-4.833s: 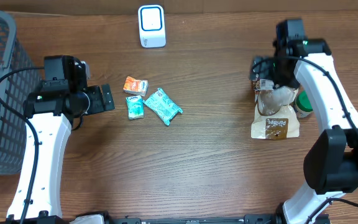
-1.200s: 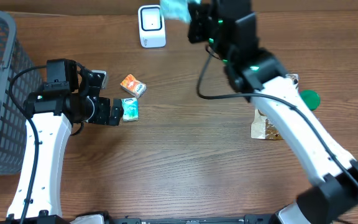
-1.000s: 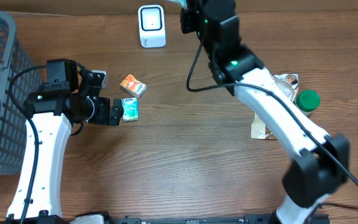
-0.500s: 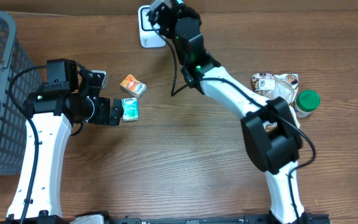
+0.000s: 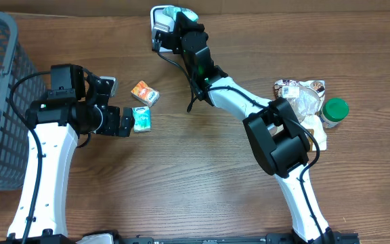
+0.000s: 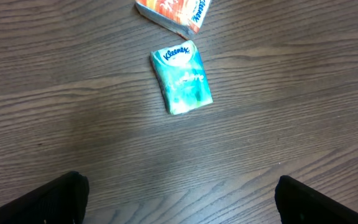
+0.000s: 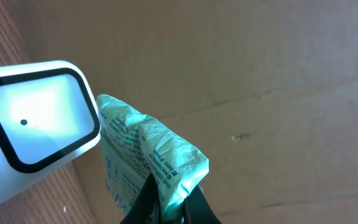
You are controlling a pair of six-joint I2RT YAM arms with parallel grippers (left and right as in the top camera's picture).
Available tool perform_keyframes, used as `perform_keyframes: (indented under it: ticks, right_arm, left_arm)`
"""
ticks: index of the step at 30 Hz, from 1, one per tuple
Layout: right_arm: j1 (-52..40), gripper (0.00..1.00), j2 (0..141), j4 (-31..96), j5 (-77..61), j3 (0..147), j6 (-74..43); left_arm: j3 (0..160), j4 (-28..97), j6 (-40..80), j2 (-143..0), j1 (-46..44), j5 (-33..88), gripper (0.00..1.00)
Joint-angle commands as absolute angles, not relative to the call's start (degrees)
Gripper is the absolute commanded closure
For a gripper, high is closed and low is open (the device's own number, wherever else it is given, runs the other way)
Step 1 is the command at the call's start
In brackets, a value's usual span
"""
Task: Scan the item barcode
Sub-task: 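Hold the teal packet in front of the scanner window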
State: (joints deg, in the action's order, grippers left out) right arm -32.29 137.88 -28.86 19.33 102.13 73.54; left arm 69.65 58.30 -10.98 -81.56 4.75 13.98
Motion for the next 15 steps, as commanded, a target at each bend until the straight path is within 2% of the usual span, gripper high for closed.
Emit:
perform_keyframes:
  ticks: [1,5,15]
  right_arm:
    - [-33.0,0.96,137.7,-28.8,17.5,104.3,76.1]
    - [-34.2,0.96,137.7,-26.0,15.5,104.3,79.9]
    - [-34.5,0.96,137.8,-25.6,16.7,104.3,79.8]
  left_arm:
    - [69.9,58.2,-12.2,-81.6,4.8,14.8,0.01]
    - [69.9,58.2,-12.2,-81.6,4.8,14.8,0.0]
    - [69.9,58.2,-12.2,-81.6,4.8,14.8,0.0]
